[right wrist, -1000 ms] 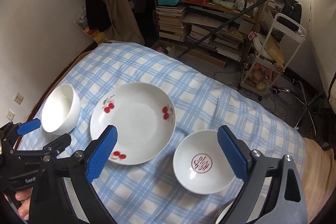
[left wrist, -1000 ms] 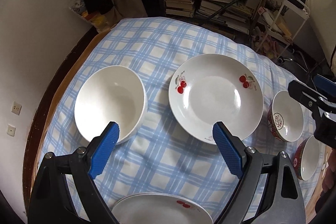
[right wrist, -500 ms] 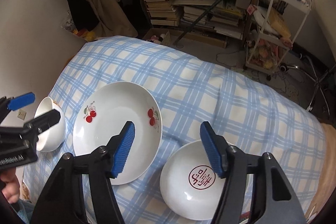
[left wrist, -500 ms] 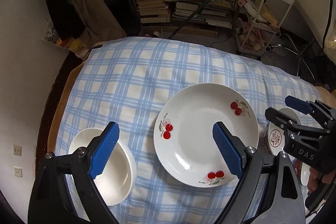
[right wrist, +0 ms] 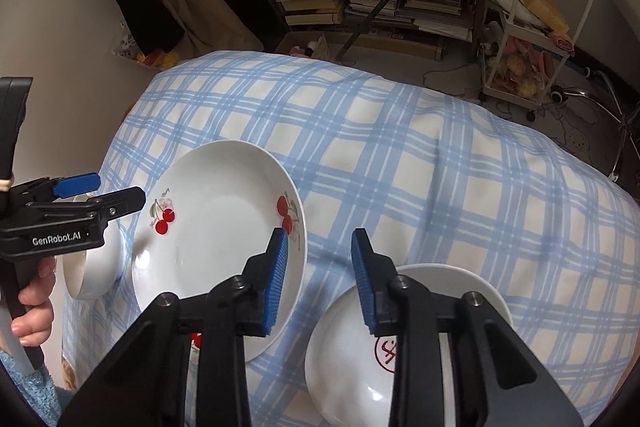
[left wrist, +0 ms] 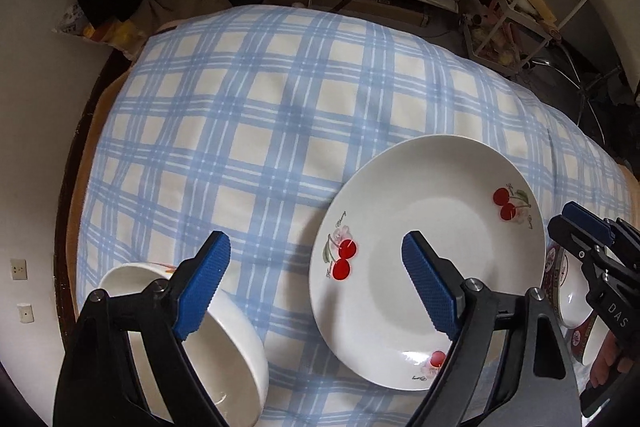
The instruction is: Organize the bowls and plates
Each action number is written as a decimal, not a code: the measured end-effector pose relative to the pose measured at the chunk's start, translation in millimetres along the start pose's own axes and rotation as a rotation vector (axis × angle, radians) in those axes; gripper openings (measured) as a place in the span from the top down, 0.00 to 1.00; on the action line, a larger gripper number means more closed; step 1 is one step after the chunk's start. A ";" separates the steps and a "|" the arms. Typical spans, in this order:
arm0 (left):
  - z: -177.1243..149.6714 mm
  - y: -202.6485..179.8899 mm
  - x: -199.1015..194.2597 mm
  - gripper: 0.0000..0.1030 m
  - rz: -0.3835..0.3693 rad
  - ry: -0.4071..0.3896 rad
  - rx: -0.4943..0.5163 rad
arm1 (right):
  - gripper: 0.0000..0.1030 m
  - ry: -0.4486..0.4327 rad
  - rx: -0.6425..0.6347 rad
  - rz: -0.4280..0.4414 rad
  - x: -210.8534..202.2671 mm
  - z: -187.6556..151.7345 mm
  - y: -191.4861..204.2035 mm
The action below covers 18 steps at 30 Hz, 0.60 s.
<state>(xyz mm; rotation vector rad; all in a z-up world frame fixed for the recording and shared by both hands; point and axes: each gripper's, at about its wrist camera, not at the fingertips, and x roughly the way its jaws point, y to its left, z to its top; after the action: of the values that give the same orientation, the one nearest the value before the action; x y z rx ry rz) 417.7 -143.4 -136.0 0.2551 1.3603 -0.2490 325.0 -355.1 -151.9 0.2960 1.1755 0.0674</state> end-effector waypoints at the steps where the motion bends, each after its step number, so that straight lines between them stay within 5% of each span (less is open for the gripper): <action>1: 0.1 -0.8 2.9 0.20 -0.004 0.006 0.005 | 0.67 0.009 0.000 0.000 2.1 -0.2 0.1; 5: 0.4 -2.4 8.7 0.24 0.007 0.007 0.016 | 0.68 0.026 0.003 0.005 6.9 -0.2 0.4; 9: 1.3 -2.1 17.3 0.48 -0.057 0.045 0.012 | 0.75 0.059 -0.002 0.018 13.3 -0.2 5.1; 11: 1.5 -3.7 22.7 0.50 -0.090 0.076 0.026 | 0.82 0.081 -0.015 0.014 16.9 0.4 9.1; 13: 0.4 -4.2 27.9 0.65 -0.083 0.098 0.021 | 0.84 0.108 -0.013 0.020 21.7 -0.2 12.6; 18: -3.0 -6.2 31.2 0.80 -0.039 0.097 0.034 | 0.84 0.153 -0.025 -0.020 29.0 -1.5 18.4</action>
<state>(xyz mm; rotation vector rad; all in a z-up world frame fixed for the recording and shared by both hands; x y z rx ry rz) 418.9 -149.2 -167.4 0.2728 1.4591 -0.2956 336.7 -331.2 -173.7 0.2606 1.3281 0.0884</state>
